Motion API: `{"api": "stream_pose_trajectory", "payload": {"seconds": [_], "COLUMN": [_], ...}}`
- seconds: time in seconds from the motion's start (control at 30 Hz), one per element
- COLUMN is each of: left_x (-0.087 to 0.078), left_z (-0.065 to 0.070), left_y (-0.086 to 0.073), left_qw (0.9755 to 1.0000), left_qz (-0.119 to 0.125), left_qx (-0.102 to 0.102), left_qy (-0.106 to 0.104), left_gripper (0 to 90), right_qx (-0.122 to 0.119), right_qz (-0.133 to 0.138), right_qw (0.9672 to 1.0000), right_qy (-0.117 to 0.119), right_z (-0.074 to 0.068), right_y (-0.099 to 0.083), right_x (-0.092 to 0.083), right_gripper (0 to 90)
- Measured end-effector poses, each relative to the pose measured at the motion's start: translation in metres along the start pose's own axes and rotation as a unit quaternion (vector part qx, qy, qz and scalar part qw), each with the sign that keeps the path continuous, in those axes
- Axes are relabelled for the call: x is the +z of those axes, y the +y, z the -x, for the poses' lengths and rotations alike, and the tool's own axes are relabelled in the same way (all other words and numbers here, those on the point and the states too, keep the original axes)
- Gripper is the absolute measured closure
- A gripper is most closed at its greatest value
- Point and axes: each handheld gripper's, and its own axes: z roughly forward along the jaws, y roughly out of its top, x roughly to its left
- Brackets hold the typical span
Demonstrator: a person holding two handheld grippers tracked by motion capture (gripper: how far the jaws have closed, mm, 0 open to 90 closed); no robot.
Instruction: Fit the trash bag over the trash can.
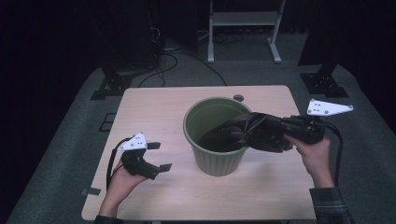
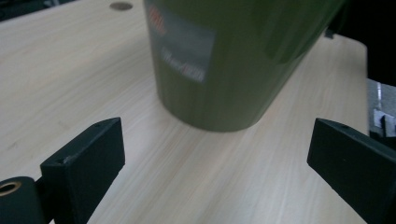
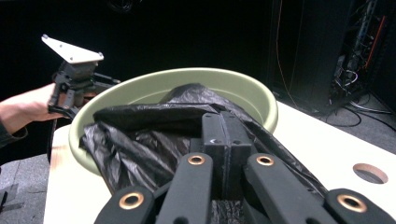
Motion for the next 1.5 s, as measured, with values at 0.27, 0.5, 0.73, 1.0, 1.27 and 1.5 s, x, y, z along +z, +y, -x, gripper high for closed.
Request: {"api": "stream_pose_trajectory", "payload": {"seconds": [0.27, 0.5, 0.73, 1.0, 1.27, 1.5], "left_x": [-0.006, 0.0, 0.01, 0.027, 0.043, 0.055], "left_z": [0.01, 0.014, 0.019, 0.026, 0.034, 0.042], "left_y": [0.037, 0.065, 0.092, 0.117, 0.139, 0.158], "left_qw": [0.9983, 0.9962, 0.9948, 0.9932, 0.9912, 0.9907], "left_qz": [0.038, 0.048, 0.05, 0.051, 0.057, 0.055], "left_qx": [0.022, 0.039, 0.048, 0.058, 0.064, 0.069], "left_qy": [-0.037, -0.062, -0.075, -0.088, -0.1, -0.104], "left_gripper": [11.8, 22.3, 34.4, 37.7, 39.5, 39.9], "right_qx": [-0.006, -0.008, -0.013, -0.013, -0.02, -0.029], "right_qz": [-0.002, -0.012, -0.019, -0.023, -0.025, -0.029], "right_qw": [0.9999, 0.9998, 0.9996, 0.9993, 0.999, 0.9986], "right_qy": [0.011, 0.014, 0.018, 0.026, 0.032, 0.034], "right_z": [-0.002, -0.001, -0.003, -0.006, -0.011, -0.017], "right_y": [0.013, 0.02, 0.026, 0.029, 0.035, 0.037], "right_x": [0.014, 0.028, 0.04, 0.052, 0.064, 0.075], "right_gripper": [90.0, 90.0, 90.0, 90.0, 90.0, 90.0]}}
